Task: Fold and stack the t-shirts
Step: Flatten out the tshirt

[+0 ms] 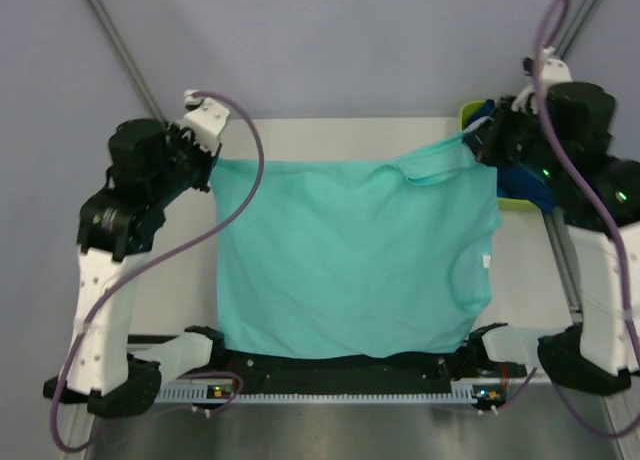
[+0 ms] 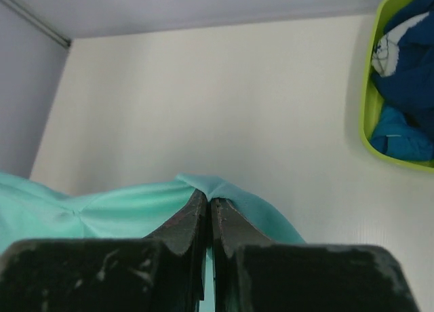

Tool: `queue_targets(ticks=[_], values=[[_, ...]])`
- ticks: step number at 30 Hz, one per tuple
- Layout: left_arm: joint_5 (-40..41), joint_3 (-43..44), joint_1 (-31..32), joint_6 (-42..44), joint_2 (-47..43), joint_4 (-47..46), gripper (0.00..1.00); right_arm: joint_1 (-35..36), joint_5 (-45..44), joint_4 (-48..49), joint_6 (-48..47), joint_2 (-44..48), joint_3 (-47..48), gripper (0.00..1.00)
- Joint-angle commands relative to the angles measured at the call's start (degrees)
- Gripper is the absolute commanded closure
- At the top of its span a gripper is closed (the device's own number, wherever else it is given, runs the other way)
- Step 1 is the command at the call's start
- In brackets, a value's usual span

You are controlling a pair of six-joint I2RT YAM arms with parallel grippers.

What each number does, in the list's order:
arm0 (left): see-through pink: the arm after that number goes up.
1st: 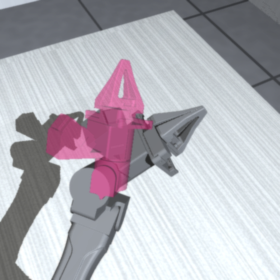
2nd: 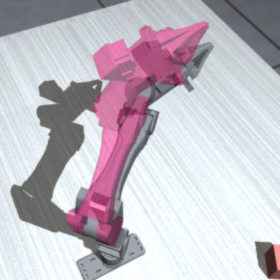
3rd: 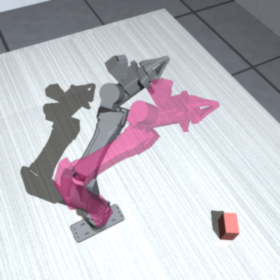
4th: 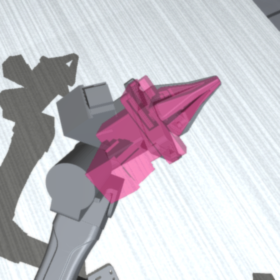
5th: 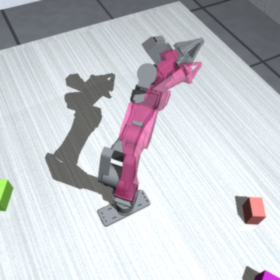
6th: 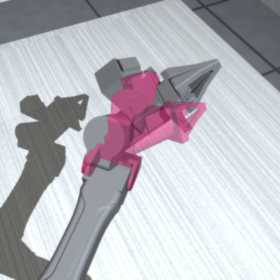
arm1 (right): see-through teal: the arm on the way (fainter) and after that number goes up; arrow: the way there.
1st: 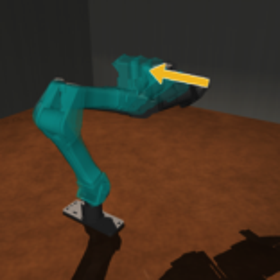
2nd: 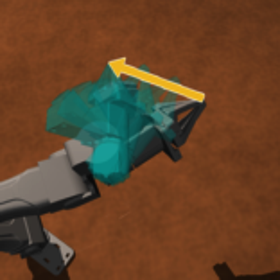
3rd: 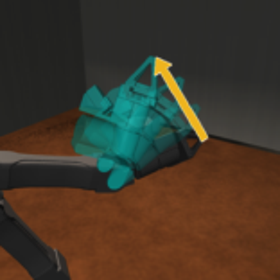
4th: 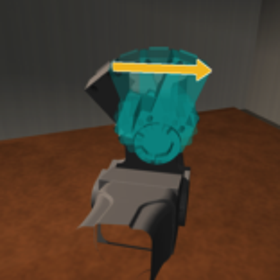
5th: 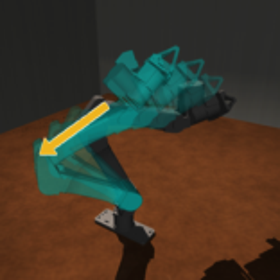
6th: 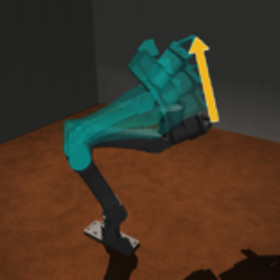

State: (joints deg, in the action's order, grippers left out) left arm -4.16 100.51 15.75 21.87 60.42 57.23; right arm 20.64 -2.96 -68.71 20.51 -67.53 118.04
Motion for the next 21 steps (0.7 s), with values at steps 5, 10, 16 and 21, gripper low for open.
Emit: queue_targets(ticks=[5,10,16,21], values=[[0.83,2.73,-8.79,-2.26,21.9,-19.43,1.0,-8.51,8.93,15.45,-3.64,-26.74,6.27,1.0],[1.35,24.25,-11.35,-4.64,34.48,-22.6,1.0,-10.27,11.22,17.02,0.65,-42.05,35.46,1.0],[0.3,31.42,-11.53,-2.71,36.79,-22.69,1.0,-13.52,12.02,32.14,6.12,-34.62,24.98,1.0],[-1.19,15.2,-11.62,-1.04,29.25,-25.76,1.0,-13.52,17.19,31.27,3.23,-26.19,9.01,1.0]])
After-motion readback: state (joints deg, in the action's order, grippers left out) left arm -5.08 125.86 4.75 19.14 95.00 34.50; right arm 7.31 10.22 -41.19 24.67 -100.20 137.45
